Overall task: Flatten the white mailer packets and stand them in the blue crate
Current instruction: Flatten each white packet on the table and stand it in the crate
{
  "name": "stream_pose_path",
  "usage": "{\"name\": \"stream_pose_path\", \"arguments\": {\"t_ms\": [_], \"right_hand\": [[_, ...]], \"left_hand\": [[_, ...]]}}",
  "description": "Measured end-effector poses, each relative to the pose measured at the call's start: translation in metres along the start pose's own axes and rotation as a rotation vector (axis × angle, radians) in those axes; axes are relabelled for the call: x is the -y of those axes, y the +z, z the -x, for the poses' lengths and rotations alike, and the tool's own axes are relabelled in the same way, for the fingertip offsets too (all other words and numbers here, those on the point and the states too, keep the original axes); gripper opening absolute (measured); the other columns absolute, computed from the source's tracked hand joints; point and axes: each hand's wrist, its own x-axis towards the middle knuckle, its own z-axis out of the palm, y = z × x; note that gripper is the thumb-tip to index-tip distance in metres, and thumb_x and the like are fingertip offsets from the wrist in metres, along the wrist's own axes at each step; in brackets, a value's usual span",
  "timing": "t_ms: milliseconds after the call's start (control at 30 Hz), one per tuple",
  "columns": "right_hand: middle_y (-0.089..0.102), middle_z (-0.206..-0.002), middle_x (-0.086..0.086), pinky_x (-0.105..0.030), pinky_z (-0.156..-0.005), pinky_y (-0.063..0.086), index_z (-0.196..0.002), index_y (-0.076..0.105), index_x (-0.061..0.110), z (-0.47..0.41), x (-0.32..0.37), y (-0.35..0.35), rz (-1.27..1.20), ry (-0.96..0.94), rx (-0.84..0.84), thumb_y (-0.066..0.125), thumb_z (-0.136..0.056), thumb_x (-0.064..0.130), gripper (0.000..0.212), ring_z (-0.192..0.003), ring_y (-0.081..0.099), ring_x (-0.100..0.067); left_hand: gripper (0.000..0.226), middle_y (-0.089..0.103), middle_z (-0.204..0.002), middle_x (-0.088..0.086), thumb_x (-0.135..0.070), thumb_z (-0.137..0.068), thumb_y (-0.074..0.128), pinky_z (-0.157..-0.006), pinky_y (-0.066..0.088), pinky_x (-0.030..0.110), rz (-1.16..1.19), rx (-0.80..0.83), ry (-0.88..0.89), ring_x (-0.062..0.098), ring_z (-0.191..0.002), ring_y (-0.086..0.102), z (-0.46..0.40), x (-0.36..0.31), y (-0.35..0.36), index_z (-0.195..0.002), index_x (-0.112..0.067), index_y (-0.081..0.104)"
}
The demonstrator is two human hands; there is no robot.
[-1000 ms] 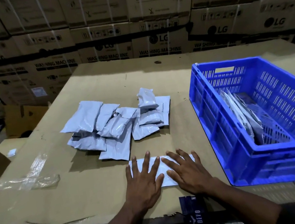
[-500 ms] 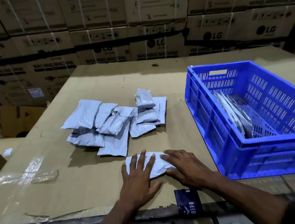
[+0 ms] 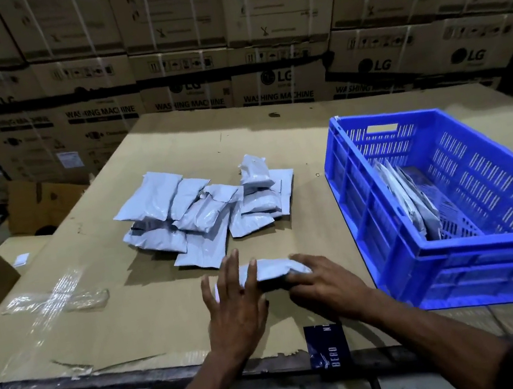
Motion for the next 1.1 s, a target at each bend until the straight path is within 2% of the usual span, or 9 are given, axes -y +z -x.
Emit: {"name": "stream_pose_path", "arguments": {"t_ms": [133, 233, 433, 533, 633, 700, 867, 967, 1100], "right_hand": [[0.071, -0.113, 0.008, -0.036, -0.079, 0.056, -0.098, 0.072, 0.024, -0.015, -0.016, -0.019, -0.230, 0.239, -0.004, 0.071, -0.085, 0.020, 0.013, -0.106, 0.064, -0.026], [0.076, -0.090, 0.010, -0.029, -0.075, 0.056, -0.088, 0.077, 0.021, -0.032, -0.017, -0.035, -0.527, 0.441, -0.007, 0.049, -0.071, 0.006, 0.036, -0.084, 0.070, -0.011], [0.077, -0.083, -0.005, -0.018, -0.065, 0.047, -0.083, 0.077, 0.007, -0.052, -0.040, -0.048, -0.943, 0.690, 0.433, 0.037, -0.063, -0.012, 0.049, -0.066, 0.062, -0.014], [0.077, -0.099, 0.001, -0.029, -0.081, 0.052, -0.095, 0.078, 0.015, -0.054, -0.046, -0.037, -0.746, 0.672, 0.515, 0.043, -0.070, -0.008, 0.048, -0.086, 0.065, -0.013], [0.070, -0.120, 0.000, -0.038, -0.092, 0.044, -0.116, 0.070, 0.024, -0.049, -0.033, -0.018, -0.207, 0.597, 0.390, 0.050, -0.085, 0.009, 0.040, -0.111, 0.061, -0.022], [0.066, -0.125, -0.001, -0.042, -0.098, 0.042, -0.125, 0.064, 0.023, -0.037, -0.013, -0.001, -0.180, 0.537, 0.286, 0.049, -0.093, 0.021, 0.035, -0.118, 0.058, -0.024], [0.034, -0.160, 0.006, -0.057, -0.116, 0.024, -0.155, 0.032, 0.029, 0.001, 0.019, 0.036, -0.148, 0.496, 0.427, 0.006, -0.104, 0.053, 0.062, -0.148, 0.030, -0.020], [0.022, -0.164, 0.014, -0.053, -0.120, 0.014, -0.158, 0.021, 0.037, 0.002, 0.016, 0.039, -0.153, 0.526, 0.437, 0.011, -0.105, 0.052, 0.055, -0.152, 0.017, -0.014], [0.025, -0.163, 0.016, -0.050, -0.120, 0.020, -0.157, 0.022, 0.036, 0.004, 0.022, 0.043, -0.111, 0.537, 0.406, 0.013, -0.107, 0.050, 0.054, -0.152, 0.019, -0.013]], "left_hand": [[0.085, 0.017, -0.169, 0.020, -0.036, -0.091, 0.061, -0.117, 0.018, 0.072, -0.044, -0.084, 0.077, 0.040, -0.155, 0.022, 0.008, 0.001, -0.001, -0.162, -0.015, 0.021], [0.073, 0.017, -0.169, 0.019, -0.036, -0.097, 0.050, -0.117, 0.019, 0.072, -0.039, -0.078, 0.085, 0.040, -0.155, 0.022, 0.009, 0.000, -0.004, -0.161, -0.013, 0.025], [0.063, 0.021, -0.169, 0.015, -0.035, -0.101, 0.045, -0.117, 0.022, 0.070, -0.036, 0.010, 0.205, 0.037, -0.156, 0.021, 0.002, -0.003, -0.009, -0.158, -0.011, 0.037], [0.057, 0.028, -0.168, 0.011, -0.043, -0.105, 0.037, -0.117, 0.024, 0.065, -0.032, 0.211, 0.163, 0.031, -0.155, 0.027, 0.001, 0.002, 0.003, -0.153, -0.015, 0.048], [0.056, 0.047, -0.158, 0.009, -0.049, -0.104, 0.031, -0.114, 0.024, 0.056, 0.003, 0.375, 0.043, 0.032, -0.144, 0.046, 0.000, 0.004, 0.011, -0.144, -0.020, 0.058], [0.058, 0.052, -0.154, 0.007, -0.051, -0.104, 0.029, -0.112, 0.025, 0.054, 0.007, 0.422, 0.020, 0.032, -0.141, 0.050, 0.000, 0.005, 0.013, -0.145, -0.021, 0.058], [0.059, 0.055, -0.150, 0.009, -0.050, -0.104, 0.030, -0.112, 0.025, 0.057, -0.008, 0.421, 0.026, 0.032, -0.140, 0.051, -0.002, 0.002, 0.012, -0.143, -0.018, 0.059], [0.059, 0.058, -0.148, 0.011, -0.047, -0.103, 0.032, -0.113, 0.025, 0.055, -0.014, 0.405, 0.053, 0.031, -0.139, 0.052, -0.012, -0.002, 0.013, -0.141, -0.013, 0.062], [0.057, 0.056, -0.150, 0.007, -0.046, -0.103, 0.032, -0.116, 0.031, 0.051, 0.005, 0.446, 0.063, 0.031, -0.140, 0.051, -0.017, -0.002, 0.020, -0.143, -0.017, 0.060]]}}
